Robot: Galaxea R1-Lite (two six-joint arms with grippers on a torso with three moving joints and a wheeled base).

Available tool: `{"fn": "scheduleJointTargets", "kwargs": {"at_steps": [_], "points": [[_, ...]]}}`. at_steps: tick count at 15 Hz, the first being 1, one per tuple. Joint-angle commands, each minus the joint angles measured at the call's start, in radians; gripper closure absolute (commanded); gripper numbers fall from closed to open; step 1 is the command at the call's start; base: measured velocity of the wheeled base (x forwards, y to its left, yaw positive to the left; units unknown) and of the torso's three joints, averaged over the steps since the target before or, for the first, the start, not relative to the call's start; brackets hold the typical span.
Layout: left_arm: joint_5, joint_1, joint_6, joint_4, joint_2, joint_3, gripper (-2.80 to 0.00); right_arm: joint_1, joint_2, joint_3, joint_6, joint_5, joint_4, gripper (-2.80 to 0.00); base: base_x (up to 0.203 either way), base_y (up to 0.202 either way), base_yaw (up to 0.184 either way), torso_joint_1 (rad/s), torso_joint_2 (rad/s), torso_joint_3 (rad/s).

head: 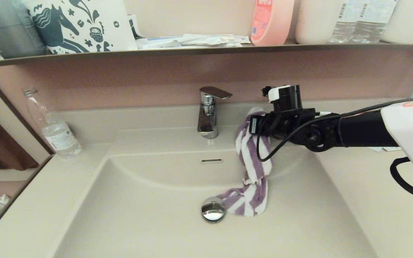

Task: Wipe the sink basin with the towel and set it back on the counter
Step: Wipe the sink

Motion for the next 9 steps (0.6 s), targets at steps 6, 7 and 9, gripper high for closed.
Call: {"fn": "scheduleJointTargets", "kwargs": {"at_steps": [6, 7, 9], "points": [[0.001, 0.000, 0.000, 0.000, 0.001, 0.000, 0.00, -0.130, -0.114, 0.141, 0.001, -0.002, -0.004, 0.00, 0.000, 0.000, 0.000, 0.000, 0.00, 0.000], [0.000, 0.000, 0.000, 0.000, 0.001, 0.000, 0.00, -0.152, -0.118, 0.144, -0.003, -0.002, -0.002, 0.00, 0.000, 0.000, 0.000, 0.000, 0.00, 0.000], [0.001, 0.000, 0.000, 0.000, 0.001, 0.000, 0.00, -0.186, -0.132, 0.161, -0.020, 0.004, -0.002, 0.00, 0.000, 0.000, 0.000, 0.000, 0.00, 0.000]]}}
